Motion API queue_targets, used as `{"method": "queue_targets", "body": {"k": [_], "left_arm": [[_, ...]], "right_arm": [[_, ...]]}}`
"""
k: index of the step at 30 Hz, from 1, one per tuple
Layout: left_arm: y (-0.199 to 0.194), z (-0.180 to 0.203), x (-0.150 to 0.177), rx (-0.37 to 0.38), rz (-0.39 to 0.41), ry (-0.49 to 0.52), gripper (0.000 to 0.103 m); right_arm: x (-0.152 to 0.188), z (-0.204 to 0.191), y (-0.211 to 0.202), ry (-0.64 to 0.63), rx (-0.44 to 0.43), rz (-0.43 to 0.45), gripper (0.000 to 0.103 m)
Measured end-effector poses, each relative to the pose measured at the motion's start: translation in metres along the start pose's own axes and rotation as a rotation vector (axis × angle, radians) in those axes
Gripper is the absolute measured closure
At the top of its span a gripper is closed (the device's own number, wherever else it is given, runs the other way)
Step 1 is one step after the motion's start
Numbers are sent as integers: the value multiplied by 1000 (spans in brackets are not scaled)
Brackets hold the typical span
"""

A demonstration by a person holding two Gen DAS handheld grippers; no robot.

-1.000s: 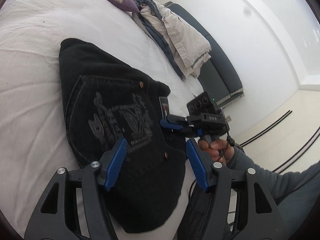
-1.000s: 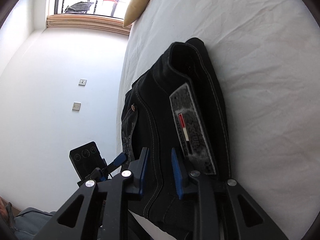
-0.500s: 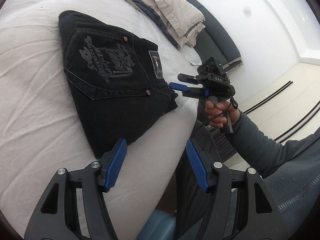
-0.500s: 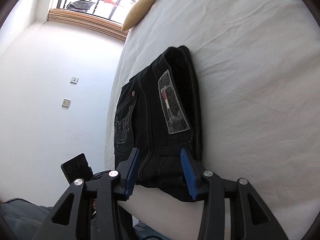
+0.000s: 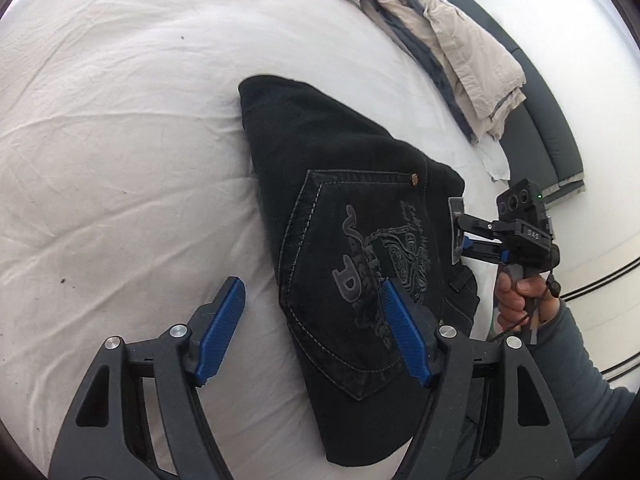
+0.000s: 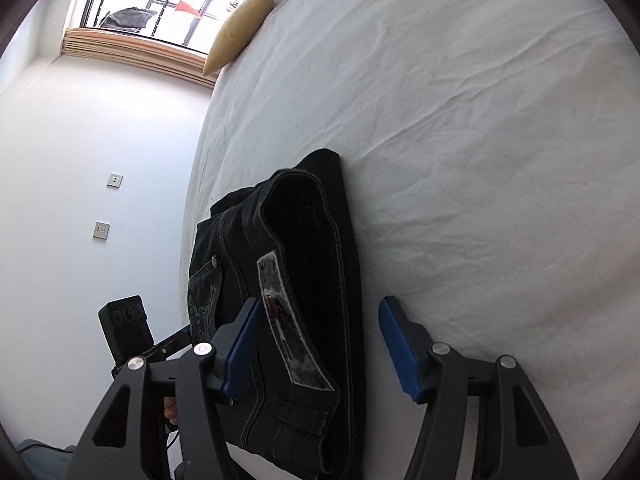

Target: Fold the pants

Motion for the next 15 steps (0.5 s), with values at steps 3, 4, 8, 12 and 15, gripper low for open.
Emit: {"method": "queue_targets", "body": {"k": [3, 4, 8, 12, 15], "left_arm": [[9, 6, -6, 26, -8, -14, 42], [12, 8, -8, 32, -22, -23, 52], [9, 9, -6, 2, -31, -19, 60], [5, 18, -7, -14, -11, 5, 71], [4, 28, -6, -45, 13, 31, 79]], "right_arm": [[-1, -6, 9, -13, -2, -29, 40], [-1, -7, 11, -9, -7, -37, 40], [-3, -14, 23, -25, 7, -66, 42], [1, -17, 24, -70, 102, -61, 61], [5, -27, 21, -122, 174, -36, 71]]}}
Point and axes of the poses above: each gripper's, at about its wrist camera, not at the fingertips, and y roughly the way its jaws point, z to its right, x to its underside, the point moved 7 cm from there along y, roughly the way its jaws point, and after that the axes turned 2 degrees about z, right-handed, at the moved point
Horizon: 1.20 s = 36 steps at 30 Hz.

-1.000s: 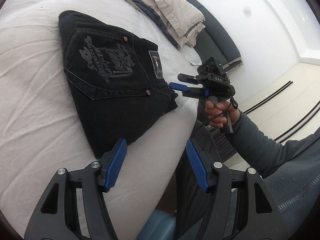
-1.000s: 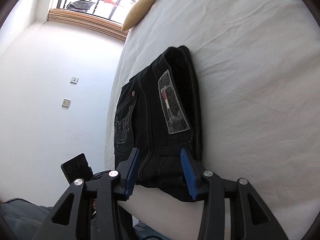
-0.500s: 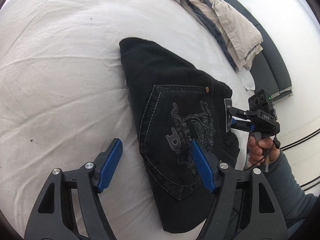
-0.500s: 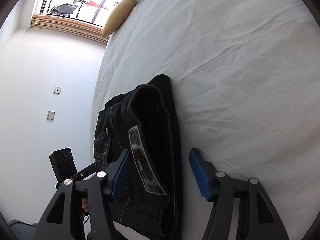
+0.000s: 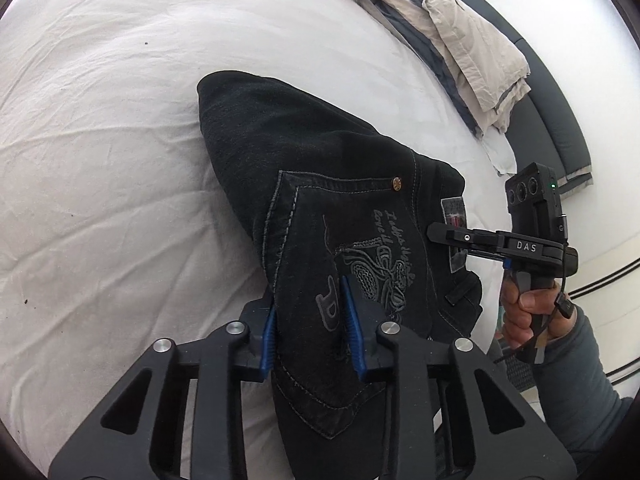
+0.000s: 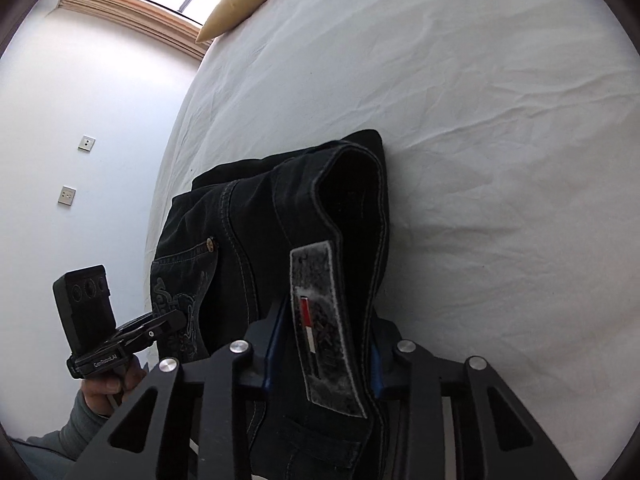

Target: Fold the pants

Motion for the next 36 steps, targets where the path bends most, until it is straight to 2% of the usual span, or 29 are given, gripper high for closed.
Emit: {"method": "queue_targets", "body": {"k": [4, 8, 10, 16, 20, 26, 30, 32, 33, 34, 35, 36], "left_arm": [[-8, 10, -1, -25, 36, 8, 84], [-25, 12, -5, 0, 67, -3, 86], [-38, 14, -10, 3, 83, 2, 86], [-103, -4, -45, -33, 184, 18, 86], [-129, -39, -79, -101, 193, 41, 86], [-131, -102, -122, -149, 195, 44, 86], [-109, -141, -133, -171, 170, 22, 85], [-95, -161, -131, -177, 157, -13, 83], [-91, -169, -128, -178, 157, -25, 80], [-88, -176, -126, -183, 164, -34, 72], [-86, -182, -123, -186, 170, -42, 64], [-85, -188, -120, -187, 178, -55, 60]], "right_arm": [[2, -18, -9, -74, 109, 37, 82], [6, -43, -23, -166, 177, 79, 84], [5, -60, -30, -202, 181, 101, 85], [-18, -104, -38, -270, 118, 165, 85], [-43, -131, -17, -298, 85, 168, 85], [-87, -133, 29, -215, 12, 162, 85], [-98, -115, 61, -152, 7, 131, 85], [-98, -100, 73, -115, -13, 114, 82], [-97, -92, 79, -84, -31, 106, 72], [-96, -81, 82, -49, -45, 101, 63], [-94, -73, 86, -20, -71, 101, 62], [-92, -68, 86, -3, -115, 112, 62]]}}
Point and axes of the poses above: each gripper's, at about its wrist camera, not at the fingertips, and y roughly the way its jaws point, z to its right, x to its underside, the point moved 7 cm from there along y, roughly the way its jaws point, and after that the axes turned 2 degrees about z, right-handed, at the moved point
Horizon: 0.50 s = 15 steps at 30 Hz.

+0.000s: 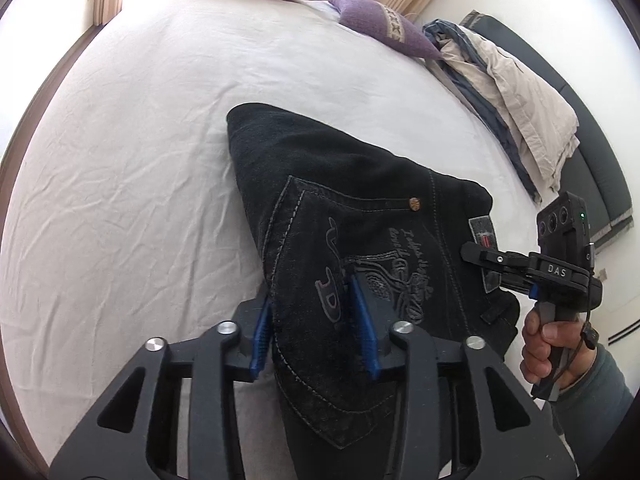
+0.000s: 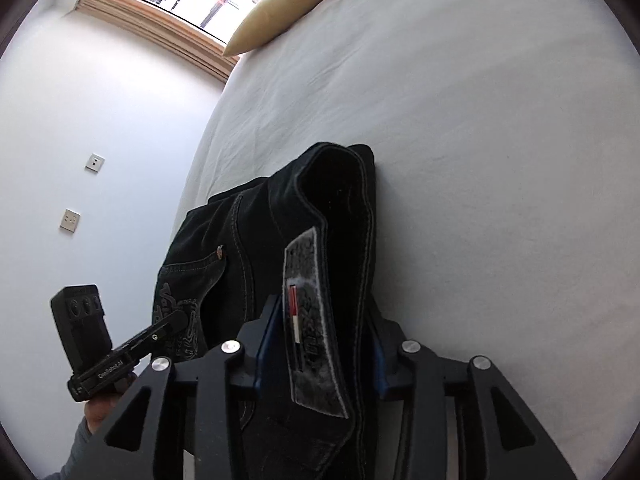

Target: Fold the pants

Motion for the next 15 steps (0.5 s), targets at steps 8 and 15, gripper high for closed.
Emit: {"method": "queue_targets", "body": {"k": [8, 15], "left_arm": [[-26, -15, 13, 18, 78, -54, 54], [-135, 26, 35, -155, 347, 110, 20]], "right_arm": [[4, 7, -37, 37, -41, 85, 33], [27, -18, -97, -24, 58, 230, 26]]}}
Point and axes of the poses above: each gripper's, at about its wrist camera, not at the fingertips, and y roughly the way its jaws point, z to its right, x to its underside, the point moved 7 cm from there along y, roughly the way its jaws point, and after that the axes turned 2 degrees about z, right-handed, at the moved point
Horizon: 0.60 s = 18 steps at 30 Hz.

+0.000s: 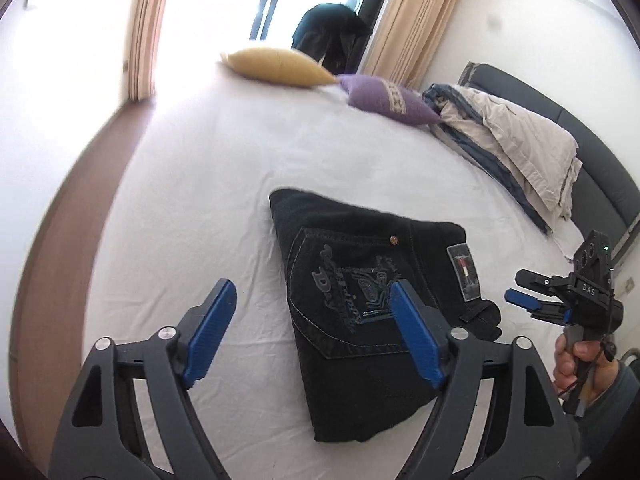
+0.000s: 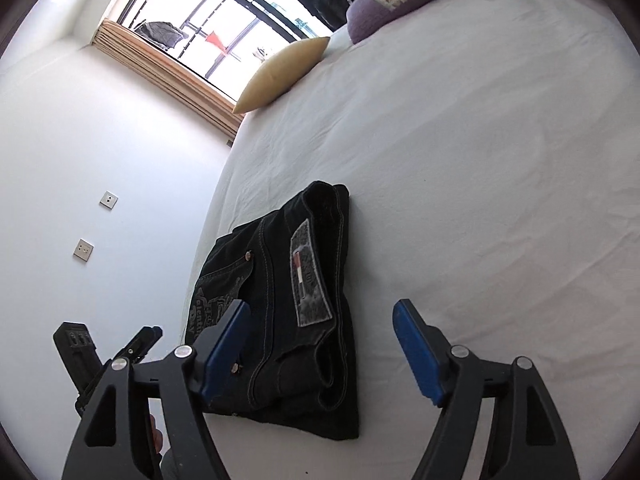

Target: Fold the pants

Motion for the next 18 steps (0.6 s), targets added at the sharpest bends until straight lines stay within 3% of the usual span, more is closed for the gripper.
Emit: {"method": "queue_targets", "body": {"k": [1, 4, 5, 9, 10, 12, 18], "left_arm": [[-20, 8, -4, -34, 52, 41, 14], [-83, 41, -24, -117, 231, 142, 10], [-106, 52, -30, -156, 294, 171, 0], [-198, 84, -59, -284, 546, 202, 0], [-220, 89, -65, -295, 597, 197, 0], [-253, 97, -77, -316, 640, 175, 0], [-298, 117, -91, -327, 605, 190, 0]], "right_arm": [[2, -8, -12, -24, 15, 31, 25], [5, -40, -49, -118, 61, 137, 23], [5, -54, -63, -161, 79, 181, 21], [5, -114, -128, -323, 105, 408, 1], [5, -127, -147, -350, 104, 471, 0], [4, -152, -179, -394, 115, 573, 0], [-3, -203, -244, -430, 178, 696, 0]]}}
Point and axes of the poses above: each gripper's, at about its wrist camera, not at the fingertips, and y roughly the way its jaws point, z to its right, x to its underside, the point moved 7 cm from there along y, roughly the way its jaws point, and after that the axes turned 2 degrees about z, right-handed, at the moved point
